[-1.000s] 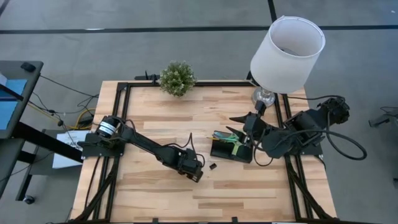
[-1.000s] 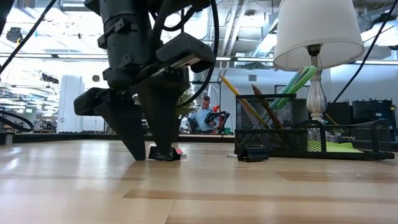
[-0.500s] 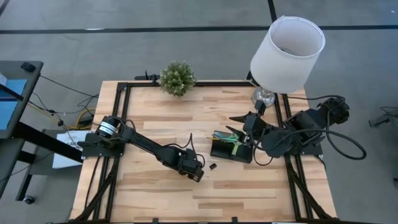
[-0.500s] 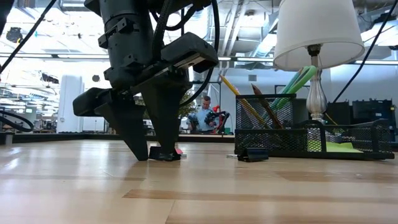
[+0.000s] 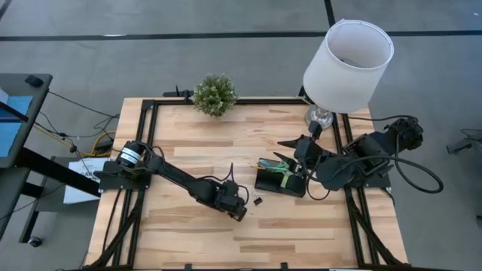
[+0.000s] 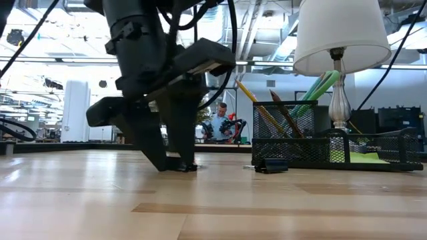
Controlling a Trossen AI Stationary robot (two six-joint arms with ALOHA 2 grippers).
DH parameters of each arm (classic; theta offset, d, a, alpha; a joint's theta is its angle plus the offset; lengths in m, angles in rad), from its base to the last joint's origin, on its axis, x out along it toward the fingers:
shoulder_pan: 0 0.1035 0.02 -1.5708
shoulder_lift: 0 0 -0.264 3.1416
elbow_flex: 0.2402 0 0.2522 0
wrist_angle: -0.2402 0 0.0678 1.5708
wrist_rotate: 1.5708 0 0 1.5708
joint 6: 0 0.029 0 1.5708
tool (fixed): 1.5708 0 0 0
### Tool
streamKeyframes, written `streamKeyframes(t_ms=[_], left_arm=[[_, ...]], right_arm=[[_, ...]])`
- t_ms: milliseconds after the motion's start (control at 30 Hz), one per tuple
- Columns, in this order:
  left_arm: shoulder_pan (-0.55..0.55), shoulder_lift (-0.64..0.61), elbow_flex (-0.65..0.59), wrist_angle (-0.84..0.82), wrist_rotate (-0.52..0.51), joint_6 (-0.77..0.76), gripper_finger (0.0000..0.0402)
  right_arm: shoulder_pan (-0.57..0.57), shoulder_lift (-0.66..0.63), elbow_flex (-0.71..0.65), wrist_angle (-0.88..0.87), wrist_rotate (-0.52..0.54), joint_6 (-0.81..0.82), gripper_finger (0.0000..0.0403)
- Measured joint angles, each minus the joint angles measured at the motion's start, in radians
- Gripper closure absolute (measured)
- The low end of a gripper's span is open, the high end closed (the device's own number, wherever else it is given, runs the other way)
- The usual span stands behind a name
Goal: Pick and place office supplies into organizer
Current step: Put the left black binder clip on the black desk organizer
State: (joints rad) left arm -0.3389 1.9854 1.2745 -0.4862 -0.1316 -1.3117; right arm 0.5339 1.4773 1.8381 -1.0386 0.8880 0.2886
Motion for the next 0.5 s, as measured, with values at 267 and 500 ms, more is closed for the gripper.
streamKeyframes(t_ms=[267,500], left_arm=[[0.009,0.003,0.031,-0.07,0.013,-0.063,0.0232],[0.01,0.002,0.118,-0.235,-0.036,-0.059,0.0221]], right_arm=[[0.0,0.0,0.0,0.0,0.0,0.0,0.0274],[0.0,0.0,0.0,0.0,0.0,0.0,0.0274]])
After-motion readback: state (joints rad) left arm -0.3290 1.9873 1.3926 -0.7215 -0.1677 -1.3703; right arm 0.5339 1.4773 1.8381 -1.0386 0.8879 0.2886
